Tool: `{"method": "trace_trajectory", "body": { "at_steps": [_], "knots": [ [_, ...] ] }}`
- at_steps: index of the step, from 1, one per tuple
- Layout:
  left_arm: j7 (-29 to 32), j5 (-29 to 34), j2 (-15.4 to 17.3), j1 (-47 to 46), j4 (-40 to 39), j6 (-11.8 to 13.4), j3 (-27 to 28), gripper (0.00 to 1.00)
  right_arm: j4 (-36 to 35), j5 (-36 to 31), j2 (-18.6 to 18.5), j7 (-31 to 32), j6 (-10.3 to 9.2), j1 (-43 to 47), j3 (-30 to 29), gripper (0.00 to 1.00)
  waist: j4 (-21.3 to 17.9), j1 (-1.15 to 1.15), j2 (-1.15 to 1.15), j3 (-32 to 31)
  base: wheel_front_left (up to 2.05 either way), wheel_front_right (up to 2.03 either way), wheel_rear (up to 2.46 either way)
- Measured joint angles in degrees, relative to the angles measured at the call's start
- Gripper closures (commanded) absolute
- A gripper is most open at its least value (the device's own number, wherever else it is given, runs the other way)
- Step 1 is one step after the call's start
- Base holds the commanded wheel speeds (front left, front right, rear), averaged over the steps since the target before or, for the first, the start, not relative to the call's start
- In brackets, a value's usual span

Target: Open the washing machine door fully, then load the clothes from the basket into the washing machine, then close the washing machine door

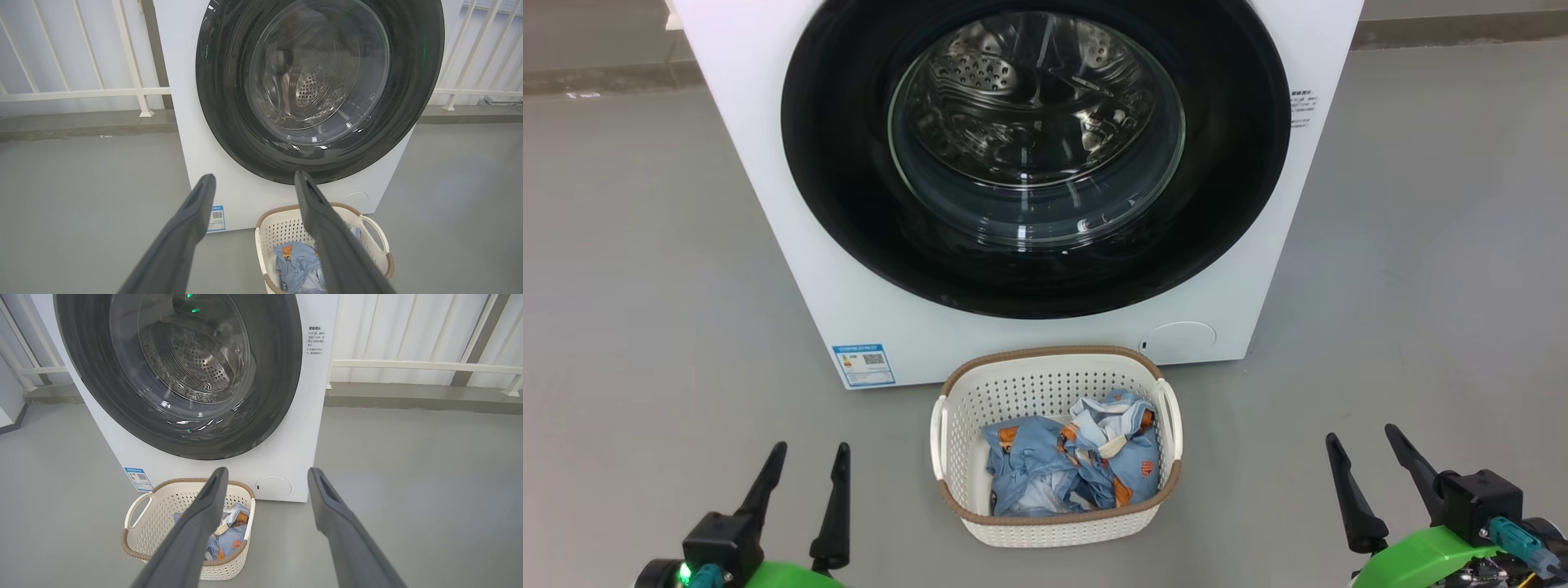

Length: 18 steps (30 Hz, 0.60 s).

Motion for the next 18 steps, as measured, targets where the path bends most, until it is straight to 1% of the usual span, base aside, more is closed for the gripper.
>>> {"method": "trace_trajectory", "body": {
  "at_steps": [12,18],
  "knots": [
    [0.0,-0.1,-0.3,-0.1,0.5,0.0,0.1,0.0,0.4,0.6,-0.3,-0.5,0.0,0.0,0.1,0.0,0.1,0.0,0.0,-0.1,0.01,0.01,-0.02],
    [0.0,-0.3,-0.3,-0.1,0.5,0.0,0.1,0.0,0.3,0.6,-0.2,-0.5,0.0,0.0,0.1,0.0,0.1,0.0,0.0,0.0,0.37,0.37,-0.73]
  ]
}}
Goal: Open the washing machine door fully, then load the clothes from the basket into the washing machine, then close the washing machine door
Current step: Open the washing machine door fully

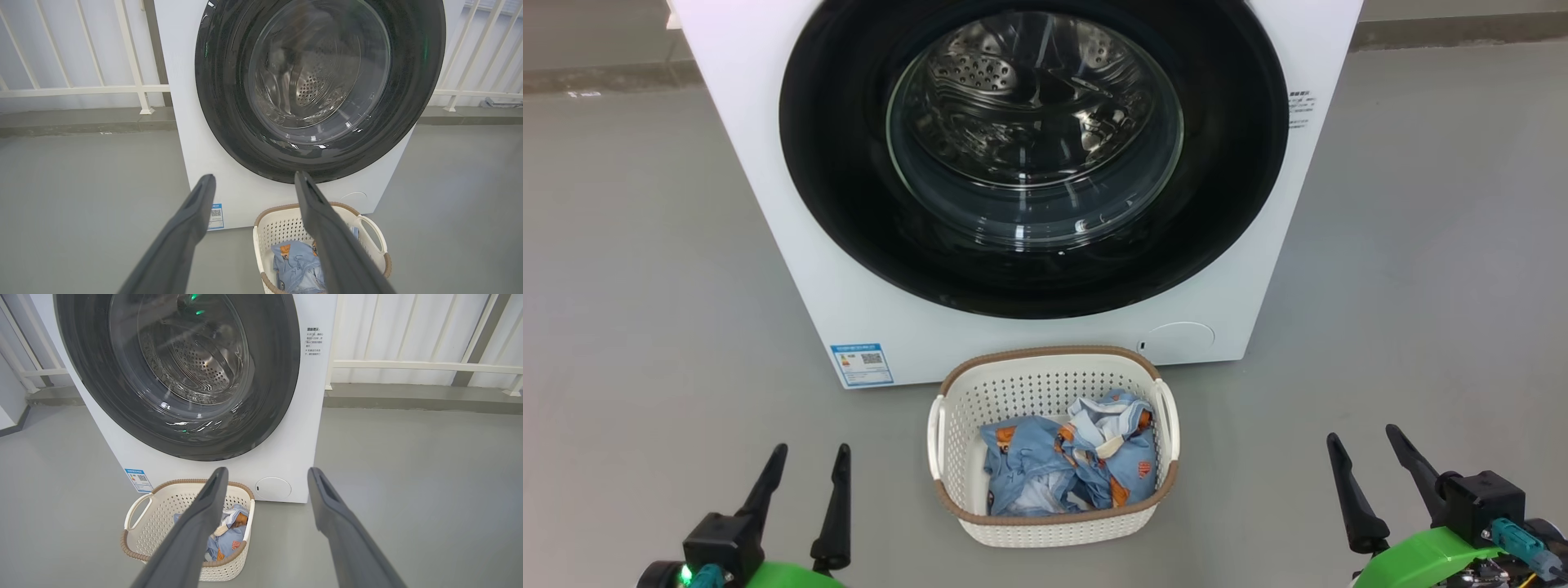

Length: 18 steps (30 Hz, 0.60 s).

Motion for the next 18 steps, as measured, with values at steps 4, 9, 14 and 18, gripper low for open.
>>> {"method": "trace_trajectory", "body": {
  "at_steps": [4,9,14,18],
  "knots": [
    [0.0,0.0,0.0,0.0,0.0,0.0,0.2,0.0,0.0,0.0,0.0,-0.1,0.0,0.0,0.0,0.0,0.0,0.0,0.0,0.1,0.76,0.76,-1.53],
    [0.0,0.0,0.0,0.0,0.0,0.0,0.4,0.0,0.0,0.0,0.0,-0.2,0.0,0.0,0.0,0.0,-0.1,0.0,0.0,0.1,1.07,1.07,-2.14],
    [0.0,0.0,-0.1,0.0,0.0,0.0,0.4,0.0,0.0,0.0,0.0,-0.2,0.0,0.0,0.0,0.0,-0.1,0.0,0.0,0.1,1.23,1.23,-2.46],
    [0.0,0.1,-0.1,0.0,-0.1,0.0,0.4,0.0,0.0,0.0,0.0,-0.2,0.0,0.0,0.0,0.0,-0.1,0.0,0.0,0.1,1.23,1.23,-2.46]
  ]
}}
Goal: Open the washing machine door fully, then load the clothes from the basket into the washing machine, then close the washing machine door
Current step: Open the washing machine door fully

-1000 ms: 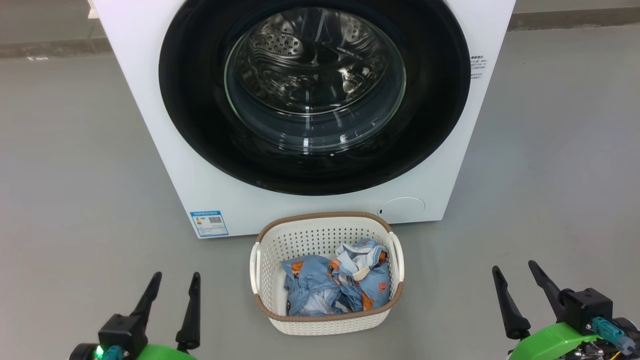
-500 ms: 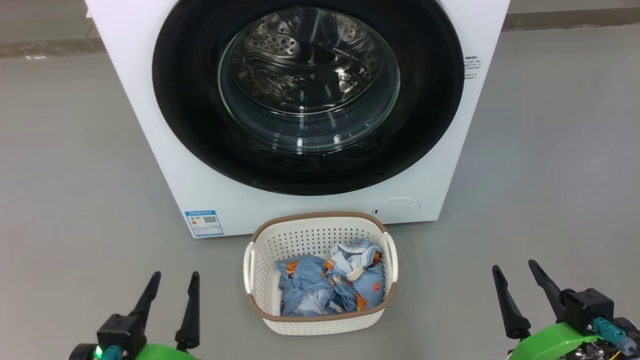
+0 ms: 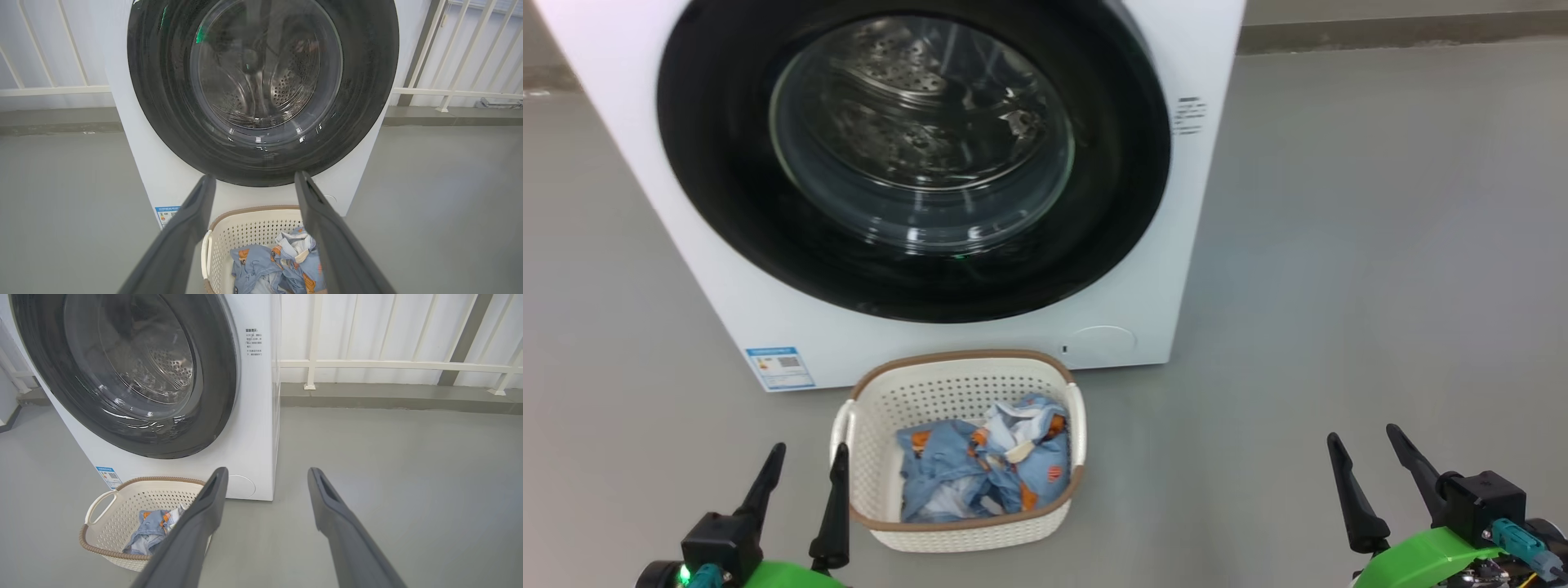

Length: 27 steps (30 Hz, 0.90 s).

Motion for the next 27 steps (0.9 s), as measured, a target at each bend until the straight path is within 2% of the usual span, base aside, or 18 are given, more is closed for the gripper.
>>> {"method": "trace_trajectory", "body": {
  "at_steps": [12,27],
  "knots": [
    [0.0,0.0,-0.2,0.0,-1.0,0.0,-0.2,0.0,0.0,0.0,-0.1,-0.1,0.0,0.0,0.0,0.0,0.1,0.0,0.0,0.2,0.96,0.96,-1.93],
    [0.0,0.4,-0.2,0.0,-1.0,0.0,0.1,0.0,-0.5,0.2,-0.1,-0.2,0.0,0.0,0.0,0.0,0.1,0.0,0.0,0.5,0.11,0.11,-0.23]
  ]
}}
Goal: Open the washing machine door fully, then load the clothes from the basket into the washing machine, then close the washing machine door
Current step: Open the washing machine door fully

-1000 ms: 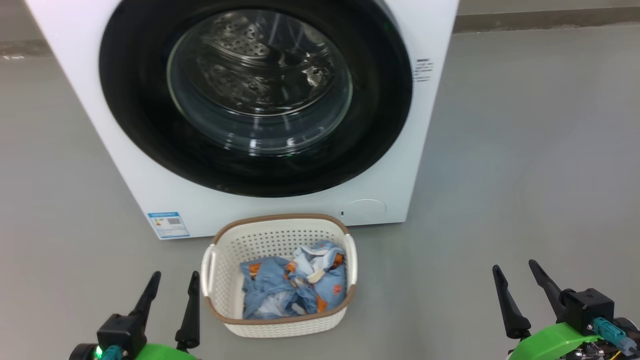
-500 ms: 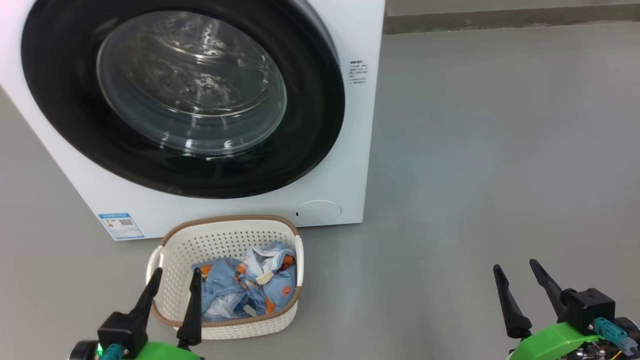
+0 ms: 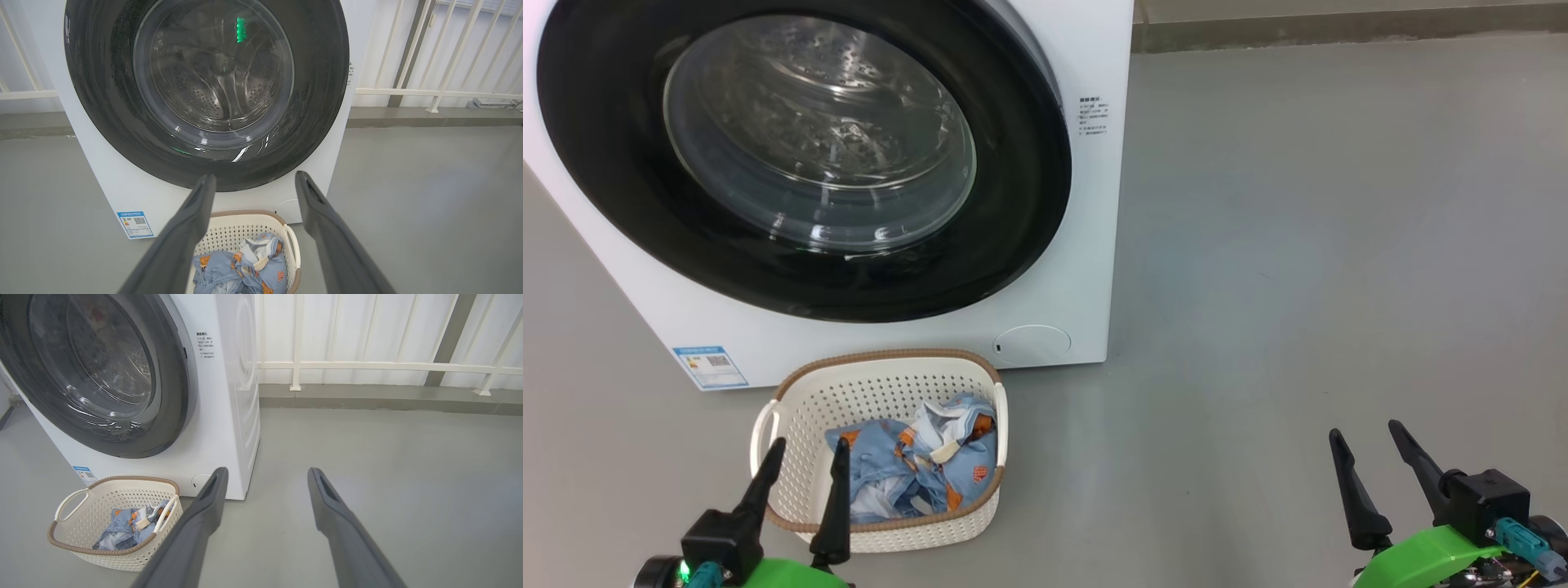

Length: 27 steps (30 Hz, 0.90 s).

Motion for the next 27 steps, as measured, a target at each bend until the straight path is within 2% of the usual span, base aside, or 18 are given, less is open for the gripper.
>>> {"method": "trace_trajectory", "body": {
  "at_steps": [12,13,14,27],
  "knots": [
    [0.0,0.0,0.0,0.0,0.0,0.0,0.0,0.0,-0.1,0.0,-0.1,0.0,0.0,0.0,0.0,0.0,0.1,0.0,0.0,0.3,0.0,0.0,0.0],
    [0.0,0.0,0.0,0.0,0.0,0.0,0.0,0.0,-0.1,0.0,-0.1,0.0,0.0,0.0,0.1,0.56,0.1,0.0,0.0,0.3,0.0,0.0,0.0],
    [0.0,0.0,0.0,0.0,0.0,0.0,0.0,0.0,-0.1,0.1,-0.1,0.0,0.0,0.0,0.3,1.0,0.1,0.0,0.0,0.3,0.0,0.0,0.0],
    [0.0,0.0,0.0,0.0,0.0,0.0,0.0,0.0,-0.5,1.0,-0.1,0.6,0.0,0.0,0.6,1.0,0.1,0.0,0.0,0.8,0.0,0.0,0.0]
  ]
}}
